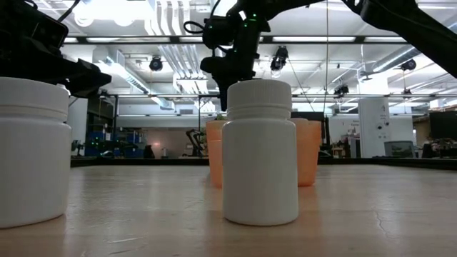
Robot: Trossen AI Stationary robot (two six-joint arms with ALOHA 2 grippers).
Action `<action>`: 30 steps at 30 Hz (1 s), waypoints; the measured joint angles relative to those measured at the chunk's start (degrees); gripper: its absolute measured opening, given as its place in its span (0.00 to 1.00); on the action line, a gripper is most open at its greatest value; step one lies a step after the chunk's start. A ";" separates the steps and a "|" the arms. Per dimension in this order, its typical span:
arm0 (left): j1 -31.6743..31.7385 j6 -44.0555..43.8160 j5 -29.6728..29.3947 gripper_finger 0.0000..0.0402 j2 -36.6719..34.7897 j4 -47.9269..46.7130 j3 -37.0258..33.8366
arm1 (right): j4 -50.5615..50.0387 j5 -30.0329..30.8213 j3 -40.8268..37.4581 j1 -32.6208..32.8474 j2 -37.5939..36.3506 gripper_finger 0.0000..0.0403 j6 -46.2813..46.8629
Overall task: Pick and place pill bottles into a basket
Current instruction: Put the white pill bottle into the orange bin
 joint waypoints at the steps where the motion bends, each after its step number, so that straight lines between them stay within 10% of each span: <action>1: -0.02 0.00 0.00 0.57 0.00 0.00 0.01 | -0.19 -0.36 0.00 0.02 0.00 0.49 0.12; 30: 0.00 0.02 0.00 0.57 0.00 0.00 0.01 | 7.29 -1.00 -9.18 0.25 0.02 0.49 -2.02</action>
